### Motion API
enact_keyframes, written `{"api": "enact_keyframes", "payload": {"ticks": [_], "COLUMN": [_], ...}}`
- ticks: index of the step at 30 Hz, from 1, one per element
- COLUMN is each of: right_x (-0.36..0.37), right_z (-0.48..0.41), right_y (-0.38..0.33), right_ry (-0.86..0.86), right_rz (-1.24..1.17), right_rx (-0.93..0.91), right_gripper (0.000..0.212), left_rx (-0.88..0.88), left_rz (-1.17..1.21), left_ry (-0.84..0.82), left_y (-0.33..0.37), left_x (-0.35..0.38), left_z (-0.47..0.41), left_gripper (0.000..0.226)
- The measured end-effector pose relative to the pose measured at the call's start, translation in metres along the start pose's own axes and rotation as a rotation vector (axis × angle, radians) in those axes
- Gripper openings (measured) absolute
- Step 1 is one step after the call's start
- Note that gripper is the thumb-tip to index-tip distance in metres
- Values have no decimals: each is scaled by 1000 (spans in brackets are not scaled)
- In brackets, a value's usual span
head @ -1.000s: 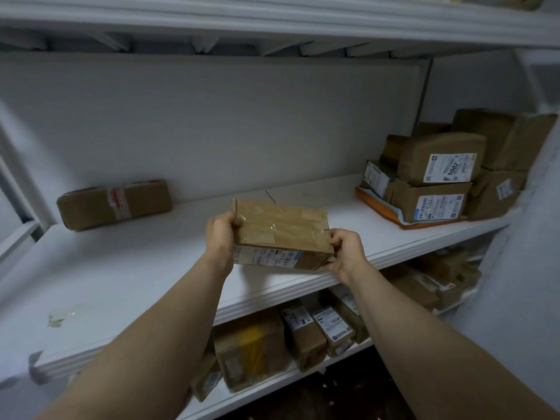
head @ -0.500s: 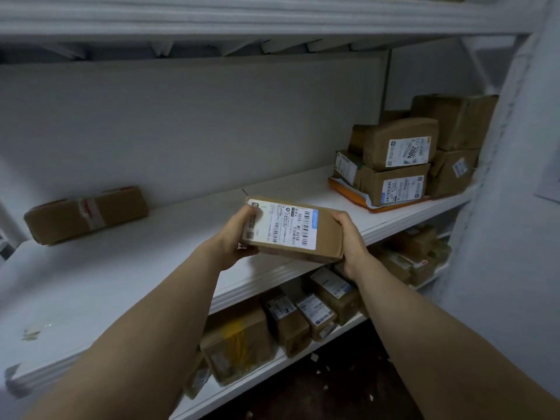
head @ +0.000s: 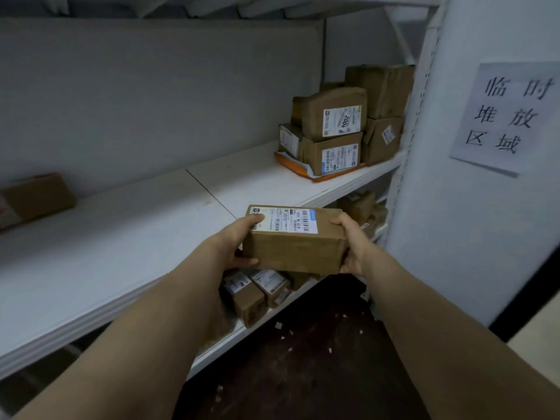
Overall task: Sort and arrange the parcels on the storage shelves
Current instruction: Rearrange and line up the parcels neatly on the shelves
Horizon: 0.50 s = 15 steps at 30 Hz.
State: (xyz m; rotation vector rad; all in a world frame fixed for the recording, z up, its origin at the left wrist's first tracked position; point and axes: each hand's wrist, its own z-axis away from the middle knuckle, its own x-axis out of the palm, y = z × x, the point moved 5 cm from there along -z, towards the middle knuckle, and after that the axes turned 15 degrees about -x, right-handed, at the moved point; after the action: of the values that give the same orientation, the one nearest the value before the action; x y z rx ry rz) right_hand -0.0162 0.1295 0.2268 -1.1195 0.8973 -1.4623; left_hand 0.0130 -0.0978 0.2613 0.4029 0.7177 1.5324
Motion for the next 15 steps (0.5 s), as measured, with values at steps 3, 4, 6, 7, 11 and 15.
{"api": "enact_keyframes", "payload": {"ticks": [3,4,6,7,11,15], "right_x": [-7,-7,-12,-15,-12,8], "right_z": [3,4,-8,-19,-41,-34], "right_y": [13,17,37,50,91,101], "right_ry": [30,45,101,124,202,296], "right_rz": [35,40,46,54,34,11], "right_rx": [49,64,88,91,134,162], "right_gripper": [50,54,74,86,105,83], "left_rx": [-42,-46,-32,-30,-84,-36], "left_rz": [82,95,63,34,-159,-476], "left_ry": [-14,-19,17,47,161,237], "left_y": [-16,-21,-31,-35,-58,-62], "left_x": [15,19,21,20,8,4], "left_z": [-12,-16,-31,-37,-74,-100], "left_gripper": [35,29,26,31,54,50]}}
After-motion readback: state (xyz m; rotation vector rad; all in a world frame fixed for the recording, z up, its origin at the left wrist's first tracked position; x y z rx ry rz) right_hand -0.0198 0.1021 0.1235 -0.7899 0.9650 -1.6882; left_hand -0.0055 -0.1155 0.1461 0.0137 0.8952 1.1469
